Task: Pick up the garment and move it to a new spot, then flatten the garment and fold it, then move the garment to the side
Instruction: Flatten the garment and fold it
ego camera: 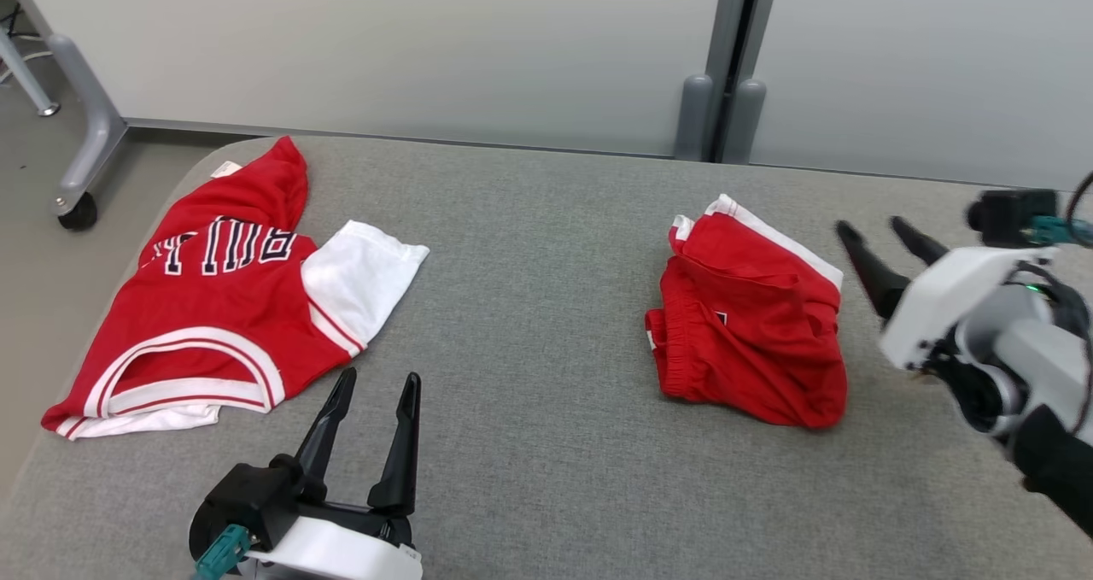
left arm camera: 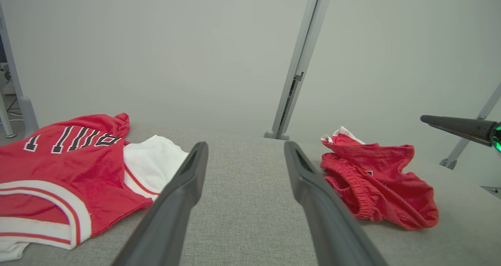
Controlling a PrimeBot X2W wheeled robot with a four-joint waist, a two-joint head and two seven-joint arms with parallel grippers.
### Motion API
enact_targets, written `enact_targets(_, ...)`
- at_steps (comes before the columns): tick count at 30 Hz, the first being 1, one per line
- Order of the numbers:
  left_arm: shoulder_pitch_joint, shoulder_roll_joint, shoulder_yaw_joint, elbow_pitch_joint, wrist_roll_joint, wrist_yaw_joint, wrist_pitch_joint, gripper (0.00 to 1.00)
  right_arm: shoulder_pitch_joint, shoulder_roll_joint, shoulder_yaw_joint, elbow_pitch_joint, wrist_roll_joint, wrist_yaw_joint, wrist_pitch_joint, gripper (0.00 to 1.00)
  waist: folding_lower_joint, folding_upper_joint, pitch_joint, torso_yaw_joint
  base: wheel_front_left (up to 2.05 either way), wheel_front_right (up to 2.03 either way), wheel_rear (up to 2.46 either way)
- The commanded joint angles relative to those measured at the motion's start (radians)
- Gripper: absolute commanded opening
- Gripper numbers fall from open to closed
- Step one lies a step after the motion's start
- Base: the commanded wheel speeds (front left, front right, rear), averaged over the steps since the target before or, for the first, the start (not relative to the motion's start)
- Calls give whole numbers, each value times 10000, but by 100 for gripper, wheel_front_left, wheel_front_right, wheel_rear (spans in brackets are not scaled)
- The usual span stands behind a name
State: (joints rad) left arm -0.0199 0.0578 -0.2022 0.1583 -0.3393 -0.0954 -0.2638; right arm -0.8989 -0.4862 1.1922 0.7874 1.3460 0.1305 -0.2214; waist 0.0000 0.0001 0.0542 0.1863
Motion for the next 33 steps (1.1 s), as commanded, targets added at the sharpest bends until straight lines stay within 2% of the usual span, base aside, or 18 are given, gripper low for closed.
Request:
enact_targets(1,66,52,92,-82,84,47,-11,100,260,-187,-88,127,65,5,-134,100,0,-1,-27,-94,0,0,0)
enact_targets(5,147,36,128,-166,163,-14,-8,100,623,-429,-432,748,206,5,-314,100,0,-1,27,-119,0,0,0)
enact_targets(11,98,15,48,-129,186,-79,-8,100,988,-33,-640,1498,298,4,-390,100,0,-1,113,18,0,0,0)
enact_targets(12,73,14,45,-114,192,-94,-8,100,1005,55,-654,1614,328,4,-396,47,0,-1,133,66,0,0,0)
enact_targets(13,41,12,51,-100,197,-90,-8,100,1016,170,-673,1705,386,5,-395,15,0,-1,155,113,0,0,0)
enact_targets(14,1,9,53,-85,208,-99,-8,100,1038,269,-662,1816,407,4,-337,0,0,-1,179,168,0,0,0)
enact_targets(20,-120,9,64,8,232,-175,-8,100,1185,855,-543,2247,667,4,222,0,0,-1,271,518,0,0,0)
enact_targets(24,-73,3,48,83,212,-186,-8,100,1513,1162,-512,2038,970,4,559,0,0,-1,245,775,0,0,0)
enact_targets(33,182,-11,199,174,259,-174,-6,100,2051,1557,-57,400,766,5,89,0,0,-1,-39,733,0,0,0)
